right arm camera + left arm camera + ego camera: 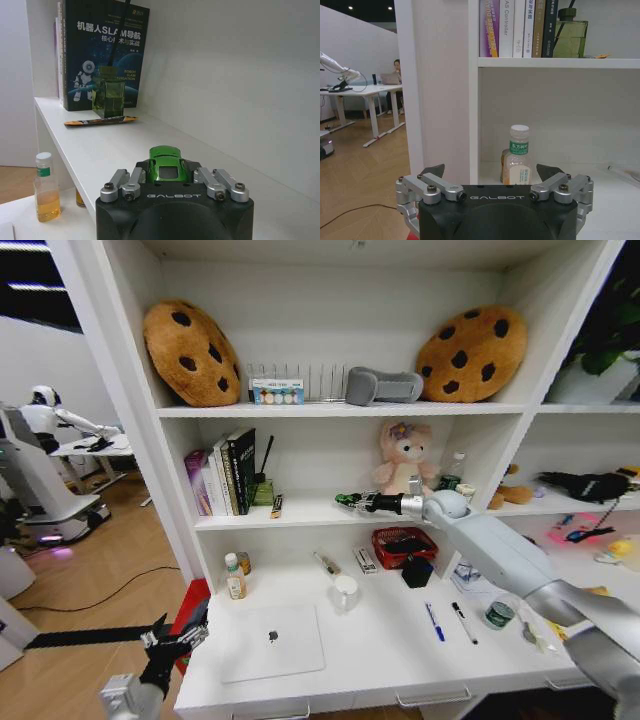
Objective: Organize the objects on the table.
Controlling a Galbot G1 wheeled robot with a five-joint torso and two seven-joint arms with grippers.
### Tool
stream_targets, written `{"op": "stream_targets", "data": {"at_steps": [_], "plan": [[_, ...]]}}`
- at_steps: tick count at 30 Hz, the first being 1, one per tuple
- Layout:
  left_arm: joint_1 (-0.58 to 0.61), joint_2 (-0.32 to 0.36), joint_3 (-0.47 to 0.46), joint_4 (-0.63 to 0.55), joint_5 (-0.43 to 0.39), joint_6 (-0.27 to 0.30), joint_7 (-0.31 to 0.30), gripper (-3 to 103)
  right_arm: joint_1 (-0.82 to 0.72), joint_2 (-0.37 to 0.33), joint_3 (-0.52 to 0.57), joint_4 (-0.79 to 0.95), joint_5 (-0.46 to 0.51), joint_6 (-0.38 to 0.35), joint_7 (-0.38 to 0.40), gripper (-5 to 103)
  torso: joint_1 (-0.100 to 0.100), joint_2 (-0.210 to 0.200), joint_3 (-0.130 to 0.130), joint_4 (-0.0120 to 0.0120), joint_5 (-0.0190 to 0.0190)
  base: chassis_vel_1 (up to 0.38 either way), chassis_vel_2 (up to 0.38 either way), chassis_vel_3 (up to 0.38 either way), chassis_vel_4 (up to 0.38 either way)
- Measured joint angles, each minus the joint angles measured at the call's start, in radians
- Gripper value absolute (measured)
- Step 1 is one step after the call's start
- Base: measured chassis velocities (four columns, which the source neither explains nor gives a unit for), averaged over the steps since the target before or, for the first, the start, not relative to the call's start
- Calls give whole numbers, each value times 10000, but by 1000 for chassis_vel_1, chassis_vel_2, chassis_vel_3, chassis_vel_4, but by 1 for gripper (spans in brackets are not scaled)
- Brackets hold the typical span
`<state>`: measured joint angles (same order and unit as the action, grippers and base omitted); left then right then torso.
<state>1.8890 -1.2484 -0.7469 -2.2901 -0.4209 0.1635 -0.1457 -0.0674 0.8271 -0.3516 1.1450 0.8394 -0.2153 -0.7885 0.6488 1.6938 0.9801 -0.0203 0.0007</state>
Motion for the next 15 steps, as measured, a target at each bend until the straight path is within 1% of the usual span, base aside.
{"op": "stream_targets", "data": {"at_steps": [3,8,15], "plan": [[-8,-5,8,21,-12,0,0,100,87,164,-89,-254,-118,42,7,36,0,0,0,1,1,0,0,0,0],[-23,4,-5,57,-38,0,0,100,116,235,-197,-424,-156,95,11,36,0,0,0,-1,1,0,0,0,0],[-59,-6,18,79,-50,0,-2,100,109,393,-212,-703,-149,182,282,36,0,0,0,1,2,0,0,0,0]]}}
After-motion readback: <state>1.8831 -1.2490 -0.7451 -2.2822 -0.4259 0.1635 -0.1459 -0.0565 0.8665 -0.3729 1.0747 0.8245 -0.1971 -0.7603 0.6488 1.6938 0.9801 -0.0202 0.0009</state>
